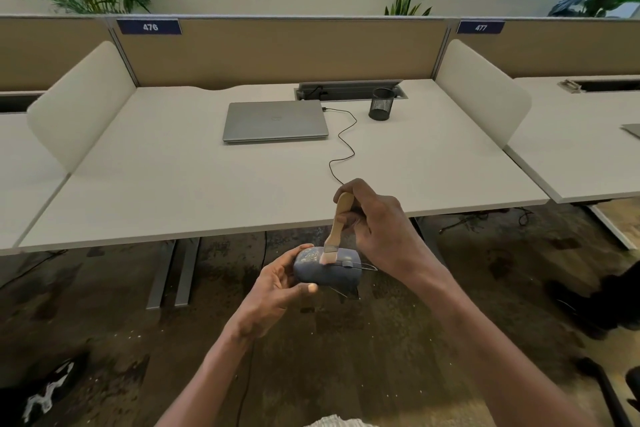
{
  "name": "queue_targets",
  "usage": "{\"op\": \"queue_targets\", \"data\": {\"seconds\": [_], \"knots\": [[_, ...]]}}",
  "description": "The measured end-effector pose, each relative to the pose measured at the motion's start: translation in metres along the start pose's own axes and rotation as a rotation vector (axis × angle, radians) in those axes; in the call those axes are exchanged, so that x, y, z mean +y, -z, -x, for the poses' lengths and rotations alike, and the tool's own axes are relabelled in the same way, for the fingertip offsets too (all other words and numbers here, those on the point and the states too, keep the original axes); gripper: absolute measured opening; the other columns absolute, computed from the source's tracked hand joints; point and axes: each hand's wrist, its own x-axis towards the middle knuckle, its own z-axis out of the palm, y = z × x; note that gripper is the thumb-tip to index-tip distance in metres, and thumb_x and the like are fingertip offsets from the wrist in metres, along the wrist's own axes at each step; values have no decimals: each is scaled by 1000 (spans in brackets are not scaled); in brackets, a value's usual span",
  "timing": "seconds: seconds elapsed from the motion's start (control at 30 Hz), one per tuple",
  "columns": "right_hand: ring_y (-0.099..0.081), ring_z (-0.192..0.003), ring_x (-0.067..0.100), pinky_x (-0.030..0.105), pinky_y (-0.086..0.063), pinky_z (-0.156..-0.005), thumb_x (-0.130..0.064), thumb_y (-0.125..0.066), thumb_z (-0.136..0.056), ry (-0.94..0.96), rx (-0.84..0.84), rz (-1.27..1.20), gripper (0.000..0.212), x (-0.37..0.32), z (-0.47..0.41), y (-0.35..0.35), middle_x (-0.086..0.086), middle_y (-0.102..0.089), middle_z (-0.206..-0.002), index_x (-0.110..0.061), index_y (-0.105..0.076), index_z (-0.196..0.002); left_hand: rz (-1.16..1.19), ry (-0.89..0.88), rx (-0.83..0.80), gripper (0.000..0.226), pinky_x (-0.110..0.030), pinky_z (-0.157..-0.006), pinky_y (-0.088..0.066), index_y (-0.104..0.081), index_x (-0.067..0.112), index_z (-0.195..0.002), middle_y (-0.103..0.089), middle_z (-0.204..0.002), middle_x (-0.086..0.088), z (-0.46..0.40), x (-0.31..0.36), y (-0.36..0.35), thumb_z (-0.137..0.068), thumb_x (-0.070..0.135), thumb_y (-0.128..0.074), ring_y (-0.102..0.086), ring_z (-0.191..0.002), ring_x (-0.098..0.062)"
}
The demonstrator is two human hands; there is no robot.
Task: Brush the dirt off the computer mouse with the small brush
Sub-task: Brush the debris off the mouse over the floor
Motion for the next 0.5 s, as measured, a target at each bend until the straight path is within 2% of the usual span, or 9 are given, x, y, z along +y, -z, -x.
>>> {"op": "queue_targets", "data": {"seconds": [0.17, 0.27, 0.37, 0.5], "knots": [[-67, -80, 15, 23, -59, -68, 8, -58, -92, 8, 35, 20, 38, 0, -4, -4, 0, -64, -91, -19, -49, -116, -8, -7, -16, 78, -33, -100, -56, -55, 26, -140, -63, -136, 2, -1, 1, -1, -71, 24, -91, -58, -132, -23], [-67, -81, 11, 16, -57, -69, 8, -60, -91, 28, 53, -4, 38, -1, -5, -2, -2, -64, -92, -19, -49, -115, -16, -13, -8, 82, -35, -101, -56, -54, 27, -140, -61, -139, 2, -1, 2, -2, -67, 27, -91, -59, -131, -20], [-63, -75, 5, 5, -50, -64, 7, -62, -90, 30, -10, 12, 40, -3, -3, -3, -4, -61, -90, -21, -49, -116, -33, -21, 5, 81, -35, -103, -55, -54, 28, -140, -60, -140, 1, 0, 1, -1, -67, 26, -90, -59, -131, -19], [-59, -75, 8, 4, -46, -60, 7, -63, -90, 20, -5, 49, 40, -6, -4, -5, -5, -58, -90, -16, -50, -119, -31, -14, 10, 80, -35, -102, -55, -55, 26, -140, -63, -136, 3, 3, 0, -2, -68, 25, -90, -60, -130, -22]]}}
